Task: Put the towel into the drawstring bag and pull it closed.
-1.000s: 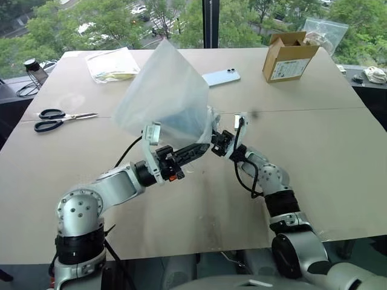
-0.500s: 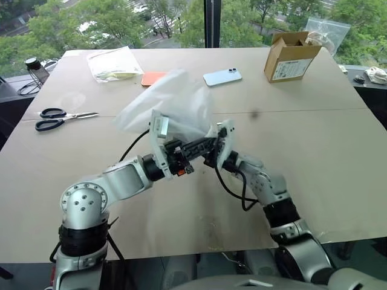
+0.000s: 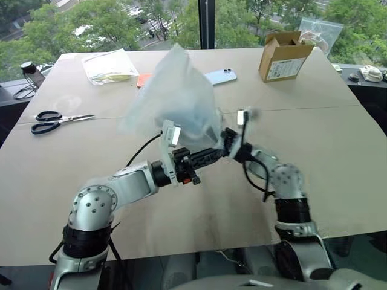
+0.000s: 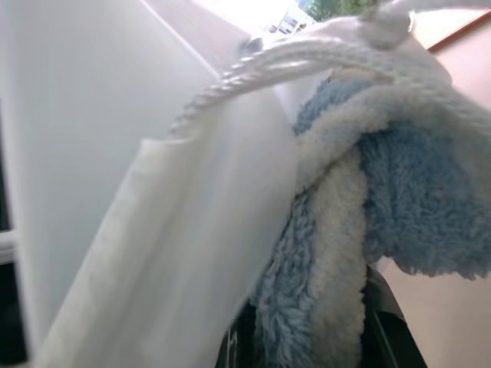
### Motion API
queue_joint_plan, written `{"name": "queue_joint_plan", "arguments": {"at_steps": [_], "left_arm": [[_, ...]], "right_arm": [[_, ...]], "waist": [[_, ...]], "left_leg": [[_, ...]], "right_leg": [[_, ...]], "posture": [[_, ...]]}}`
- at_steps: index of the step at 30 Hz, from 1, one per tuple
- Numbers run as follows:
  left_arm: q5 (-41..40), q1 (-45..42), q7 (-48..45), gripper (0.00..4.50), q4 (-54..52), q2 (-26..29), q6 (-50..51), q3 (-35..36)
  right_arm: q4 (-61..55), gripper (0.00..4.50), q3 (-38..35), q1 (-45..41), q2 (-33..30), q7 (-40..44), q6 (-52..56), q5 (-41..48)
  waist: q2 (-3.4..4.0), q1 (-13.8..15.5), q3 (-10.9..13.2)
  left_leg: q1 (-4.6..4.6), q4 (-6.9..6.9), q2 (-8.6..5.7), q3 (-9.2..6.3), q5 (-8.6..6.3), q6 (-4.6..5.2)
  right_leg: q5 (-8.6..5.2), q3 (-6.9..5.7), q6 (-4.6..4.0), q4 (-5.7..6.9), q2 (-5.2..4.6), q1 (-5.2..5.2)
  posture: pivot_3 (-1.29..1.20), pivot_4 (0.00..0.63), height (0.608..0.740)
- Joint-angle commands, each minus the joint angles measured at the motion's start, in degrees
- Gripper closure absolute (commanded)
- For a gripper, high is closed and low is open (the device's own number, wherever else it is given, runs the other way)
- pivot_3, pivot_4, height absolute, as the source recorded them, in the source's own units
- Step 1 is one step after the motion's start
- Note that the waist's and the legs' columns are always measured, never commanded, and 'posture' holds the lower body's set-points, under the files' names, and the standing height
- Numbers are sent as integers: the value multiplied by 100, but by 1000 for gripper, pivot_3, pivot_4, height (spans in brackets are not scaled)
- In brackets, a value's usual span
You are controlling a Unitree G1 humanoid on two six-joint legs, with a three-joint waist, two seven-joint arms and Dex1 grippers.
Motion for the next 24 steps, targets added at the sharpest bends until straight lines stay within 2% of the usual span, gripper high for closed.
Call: {"name": "queue_joint_plan", "arguments": {"at_steps": [1,6,10,14,17,20,24], "left_arm": [[516,-75,-235,4500,-272,-58,-453,79],[1850,-24,-1016,4500,-490,394,-870,-308],[2226,270,-1437,4500,-631,495,-995,-556],[1890,120,-1508,4500,-555,263,-782,-566],[1328,-106,-1496,4500,-417,163,-549,-349],[828,-332,-1251,4500,-210,-1,-453,-53],[-12,-597,-784,4500,297,-51,-298,425]], "right_arm": [[-525,4451,-151,63,153,255,203,568],[-1642,4451,-793,849,-209,-129,967,2168],[-1606,4451,-987,716,-3,-697,867,2788],[-617,4451,-980,-187,704,-943,121,2466],[-99,4451,-920,-525,812,-876,-305,2354],[-93,4451,-437,-469,487,-682,-530,1709],[-864,4451,190,140,-224,-312,-269,1150]], "waist": [[1,20,2],[2,65,2],[6,-39,5],[12,-51,8],[11,-13,8],[12,-33,8],[12,-51,8]], "left_leg": [[-12,1,-7,1,0,0],[-53,8,-13,-9,-1,-1],[-47,7,-11,-7,-1,0],[-22,2,5,-2,-1,1],[-3,3,8,-4,-1,2],[-12,10,2,4,-1,1],[-16,8,3,7,-1,1]], "right_leg": [[0,-1,1,-3,-10,-7],[-1,-27,6,-26,-28,-20],[-1,-23,6,-14,-25,-24],[-2,-7,4,-1,4,-20],[-3,-13,4,0,6,1],[-1,-8,6,-2,-4,-2],[-1,-3,6,-1,-5,-9]], "posture": [[0,150,740],[0,150,740],[0,150,740],[0,150,740],[0,150,740],[0,150,740],[0,150,740]]}}
